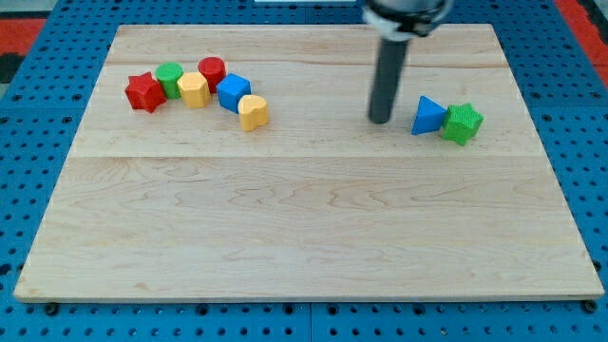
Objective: Move the blue cube towards the blue triangle
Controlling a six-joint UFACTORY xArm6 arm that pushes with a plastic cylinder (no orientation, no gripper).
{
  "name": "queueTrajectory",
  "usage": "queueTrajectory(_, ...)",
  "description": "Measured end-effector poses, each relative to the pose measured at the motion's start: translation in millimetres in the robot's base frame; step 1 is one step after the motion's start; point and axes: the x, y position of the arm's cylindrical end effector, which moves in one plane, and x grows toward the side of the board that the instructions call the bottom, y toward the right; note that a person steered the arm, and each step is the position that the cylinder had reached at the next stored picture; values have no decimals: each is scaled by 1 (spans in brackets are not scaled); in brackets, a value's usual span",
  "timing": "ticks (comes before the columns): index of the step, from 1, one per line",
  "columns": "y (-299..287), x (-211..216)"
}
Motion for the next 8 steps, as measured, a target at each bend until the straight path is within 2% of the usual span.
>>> queueTrajectory(1, -94, 40)
queueTrajectory(2, -195, 4)
queueTrajectory(3, -196, -42)
queueTrajectory(5, -112, -84)
queueTrajectory(6, -114, -124)
queueTrajectory(7, -140, -145)
queueTrajectory(8, -112, -158)
